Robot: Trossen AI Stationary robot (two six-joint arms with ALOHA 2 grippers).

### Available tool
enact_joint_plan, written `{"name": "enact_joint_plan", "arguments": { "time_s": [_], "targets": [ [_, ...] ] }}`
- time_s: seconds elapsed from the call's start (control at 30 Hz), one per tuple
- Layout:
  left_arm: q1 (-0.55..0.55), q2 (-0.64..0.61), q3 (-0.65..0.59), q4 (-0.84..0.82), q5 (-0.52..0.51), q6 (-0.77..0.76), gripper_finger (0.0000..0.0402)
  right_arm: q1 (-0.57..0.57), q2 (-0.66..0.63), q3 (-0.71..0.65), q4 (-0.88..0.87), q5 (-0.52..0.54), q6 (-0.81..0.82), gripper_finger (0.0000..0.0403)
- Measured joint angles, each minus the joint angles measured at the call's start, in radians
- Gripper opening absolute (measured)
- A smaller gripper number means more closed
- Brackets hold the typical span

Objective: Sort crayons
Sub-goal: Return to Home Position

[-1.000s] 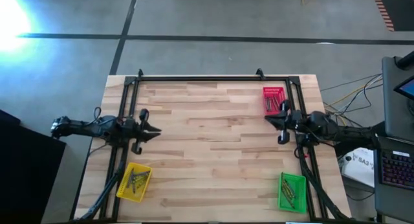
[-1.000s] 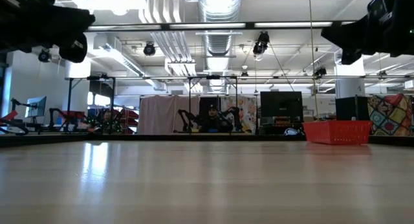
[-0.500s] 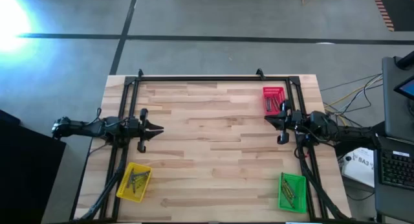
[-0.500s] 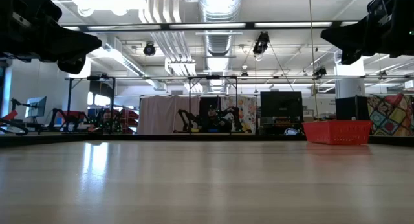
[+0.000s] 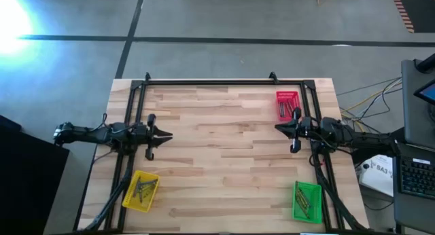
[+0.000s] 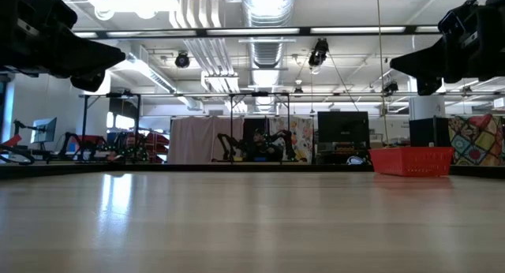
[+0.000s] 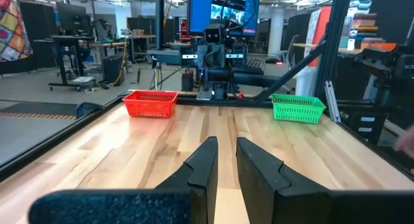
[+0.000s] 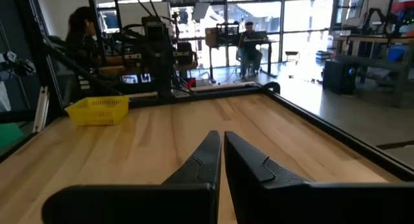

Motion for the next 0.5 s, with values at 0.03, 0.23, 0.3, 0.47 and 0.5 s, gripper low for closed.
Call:
{"name": "enact_joint_plan", "arguments": {
  "time_s": [0.03, 0.23, 0.3, 0.47, 0.5],
  "targets": [
    [0.0, 0.0, 0.0, 0.0, 0.0, 0.0, 0.004, 0.0, 0.0, 0.0, 0.001, 0.0, 0.0, 0.0013],
    [0.0, 0.002, 0.013, 0.012, 0.0, 0.0, 0.004, 0.0, 0.0, 0.0, 0.001, 0.0, 0.0, 0.0013],
    [0.0, 0.002, 0.015, 0.011, 0.001, 0.0, 0.004, 0.0, 0.0, 0.0, 0.001, 0.0, 0.0, 0.0013],
    [0.0, 0.002, 0.02, 0.013, 0.001, 0.0, 0.004, 0.0, 0.0, 0.0, 0.001, 0.0, -0.001, 0.0013],
    [0.0, 0.002, 0.02, 0.013, 0.001, 0.0, 0.004, 0.0, 0.0, 0.0, 0.001, 0.0, 0.0, 0.0013]
  ]
}}
